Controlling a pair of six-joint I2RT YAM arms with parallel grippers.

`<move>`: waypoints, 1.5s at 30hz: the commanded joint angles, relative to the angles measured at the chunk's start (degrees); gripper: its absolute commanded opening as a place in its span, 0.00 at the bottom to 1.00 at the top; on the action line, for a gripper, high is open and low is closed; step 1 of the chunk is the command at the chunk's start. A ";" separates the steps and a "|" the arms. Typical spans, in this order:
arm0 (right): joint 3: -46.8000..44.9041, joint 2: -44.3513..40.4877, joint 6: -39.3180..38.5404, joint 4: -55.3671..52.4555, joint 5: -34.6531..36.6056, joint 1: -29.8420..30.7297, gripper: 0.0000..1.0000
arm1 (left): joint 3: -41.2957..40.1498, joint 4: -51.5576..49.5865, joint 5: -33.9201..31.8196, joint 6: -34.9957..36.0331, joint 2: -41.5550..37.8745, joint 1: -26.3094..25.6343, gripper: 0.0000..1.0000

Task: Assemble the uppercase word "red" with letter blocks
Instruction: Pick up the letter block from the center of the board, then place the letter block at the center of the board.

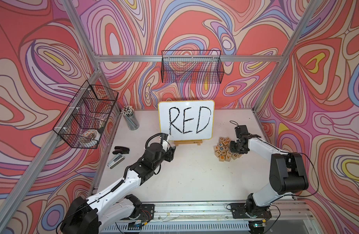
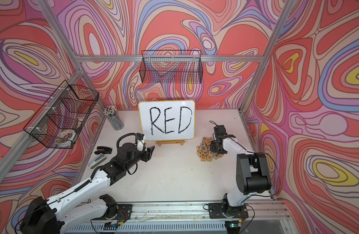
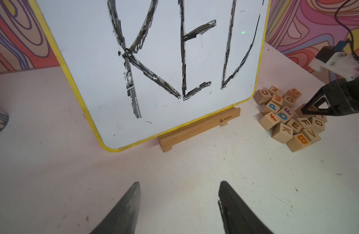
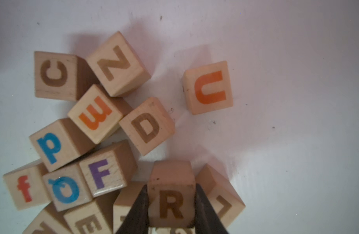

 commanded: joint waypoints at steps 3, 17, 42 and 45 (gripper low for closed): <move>5.17 -4.10 1.31 -5.78 4.98 5.42 0.21 | -1.56 -7.80 -4.29 -5.57 -4.71 -0.33 0.64; 18.94 4.83 17.59 -12.24 11.40 35.96 0.20 | -7.95 -22.90 -7.83 -15.03 -16.57 -0.33 0.65; 44.19 33.38 42.03 -12.17 4.61 53.13 0.17 | -8.30 -29.84 -11.89 -17.75 -24.45 -0.33 0.62; 45.35 34.95 42.51 -12.49 3.86 53.18 0.17 | -8.53 -29.87 -11.94 -17.77 -25.69 -0.33 0.62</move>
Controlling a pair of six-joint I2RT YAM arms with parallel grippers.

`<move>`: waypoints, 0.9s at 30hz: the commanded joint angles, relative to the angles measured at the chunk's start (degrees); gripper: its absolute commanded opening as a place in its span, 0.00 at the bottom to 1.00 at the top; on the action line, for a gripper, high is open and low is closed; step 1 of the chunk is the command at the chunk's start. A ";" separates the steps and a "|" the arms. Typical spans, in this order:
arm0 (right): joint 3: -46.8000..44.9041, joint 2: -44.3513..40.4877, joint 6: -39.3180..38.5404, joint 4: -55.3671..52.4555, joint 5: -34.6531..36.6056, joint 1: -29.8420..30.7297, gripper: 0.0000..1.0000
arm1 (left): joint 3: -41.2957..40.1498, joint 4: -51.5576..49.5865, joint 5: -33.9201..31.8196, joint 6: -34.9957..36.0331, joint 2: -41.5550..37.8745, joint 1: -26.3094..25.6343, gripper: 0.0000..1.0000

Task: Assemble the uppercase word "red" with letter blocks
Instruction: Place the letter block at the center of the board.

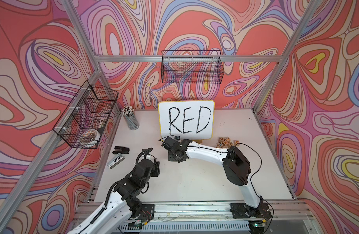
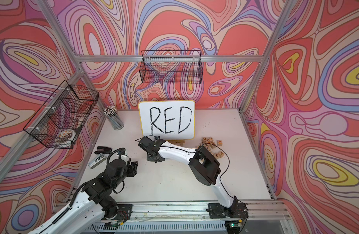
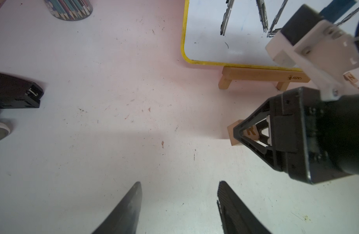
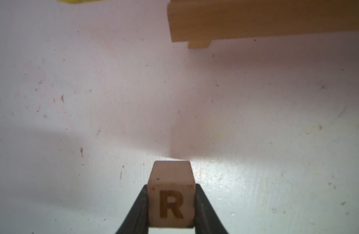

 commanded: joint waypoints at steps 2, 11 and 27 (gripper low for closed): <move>2.32 2.98 1.93 -2.18 -0.77 0.16 0.17 | -0.11 -1.03 -0.89 -1.01 -1.64 -0.33 0.62; 6.95 6.58 1.06 -5.62 -0.64 0.11 0.18 | -0.48 -0.52 -0.94 -0.85 -1.49 -0.30 0.62; 8.50 8.65 2.21 -7.44 -0.16 0.14 0.20 | -0.82 0.11 -0.74 -0.76 -2.01 -0.33 0.62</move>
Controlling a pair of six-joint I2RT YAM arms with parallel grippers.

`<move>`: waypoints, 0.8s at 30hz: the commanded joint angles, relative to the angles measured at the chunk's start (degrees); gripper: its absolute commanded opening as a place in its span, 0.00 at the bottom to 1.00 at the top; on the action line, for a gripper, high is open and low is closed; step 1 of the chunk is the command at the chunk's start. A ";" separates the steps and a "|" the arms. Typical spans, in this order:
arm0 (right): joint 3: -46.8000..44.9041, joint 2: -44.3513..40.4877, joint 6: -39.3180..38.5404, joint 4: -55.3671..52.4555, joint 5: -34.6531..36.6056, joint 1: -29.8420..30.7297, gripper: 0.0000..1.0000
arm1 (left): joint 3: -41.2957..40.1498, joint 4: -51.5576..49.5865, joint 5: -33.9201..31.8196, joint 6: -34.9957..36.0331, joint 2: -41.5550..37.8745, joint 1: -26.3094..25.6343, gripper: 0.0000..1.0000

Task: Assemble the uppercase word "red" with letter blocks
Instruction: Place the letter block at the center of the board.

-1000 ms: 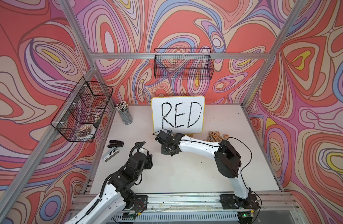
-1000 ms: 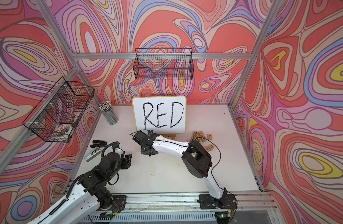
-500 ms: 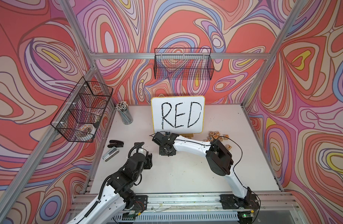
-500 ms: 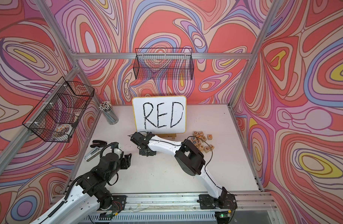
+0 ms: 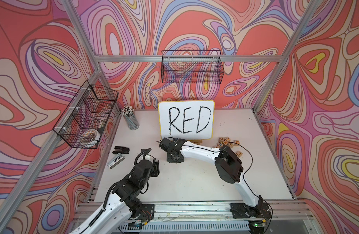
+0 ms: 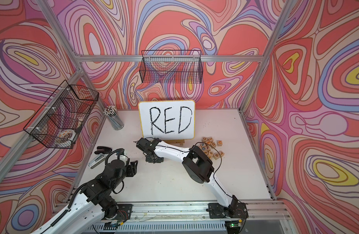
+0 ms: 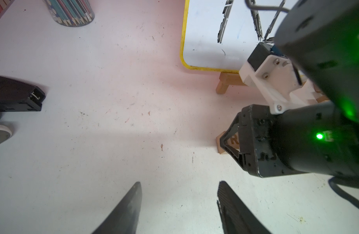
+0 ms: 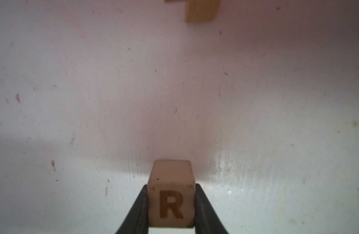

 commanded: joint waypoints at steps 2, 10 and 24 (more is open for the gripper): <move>1.91 2.26 0.83 -1.69 1.11 0.01 0.20 | -0.61 -0.03 -0.60 -0.76 -0.74 -0.33 0.62; 2.16 2.90 1.00 -1.78 0.83 -0.10 0.26 | -0.75 0.11 -0.69 -0.69 -0.65 -0.33 0.62; 2.60 3.07 1.33 -1.57 0.56 -0.15 0.46 | -0.97 0.37 -0.43 -0.44 -1.16 -0.33 0.62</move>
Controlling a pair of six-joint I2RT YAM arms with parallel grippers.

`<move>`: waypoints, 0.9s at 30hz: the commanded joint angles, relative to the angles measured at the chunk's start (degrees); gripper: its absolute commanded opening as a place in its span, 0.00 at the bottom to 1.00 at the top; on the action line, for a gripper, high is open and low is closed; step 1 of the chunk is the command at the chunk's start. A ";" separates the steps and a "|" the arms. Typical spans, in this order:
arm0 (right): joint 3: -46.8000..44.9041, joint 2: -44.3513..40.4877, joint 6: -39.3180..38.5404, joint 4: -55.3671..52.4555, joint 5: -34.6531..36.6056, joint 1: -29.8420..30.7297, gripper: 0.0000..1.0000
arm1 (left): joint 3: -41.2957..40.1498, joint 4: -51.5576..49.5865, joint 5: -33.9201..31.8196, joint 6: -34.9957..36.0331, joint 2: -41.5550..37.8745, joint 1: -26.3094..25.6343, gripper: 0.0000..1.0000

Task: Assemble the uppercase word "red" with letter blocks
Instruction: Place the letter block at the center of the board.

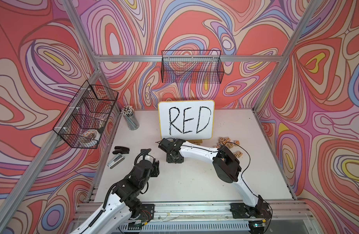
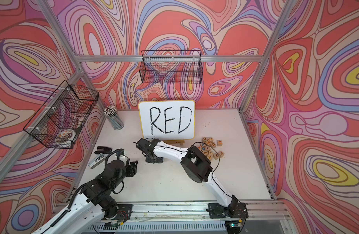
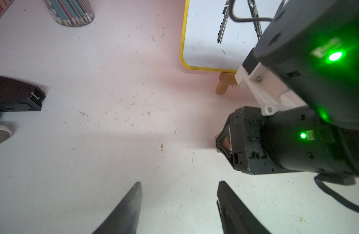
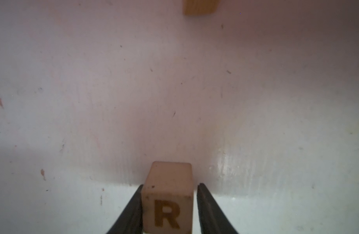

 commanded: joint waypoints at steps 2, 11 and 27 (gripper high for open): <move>1.33 1.08 0.37 -0.62 0.71 -0.19 0.47 | -0.68 0.30 -0.47 -0.50 -0.84 -0.33 0.62; 1.48 1.11 0.33 -0.41 0.58 -0.20 0.38 | -0.74 0.34 -0.46 -0.45 -1.01 -0.33 0.62; 3.97 3.12 -2.27 -2.35 1.99 -0.63 0.33 | -0.56 0.59 -0.43 -0.14 -0.98 -0.33 0.62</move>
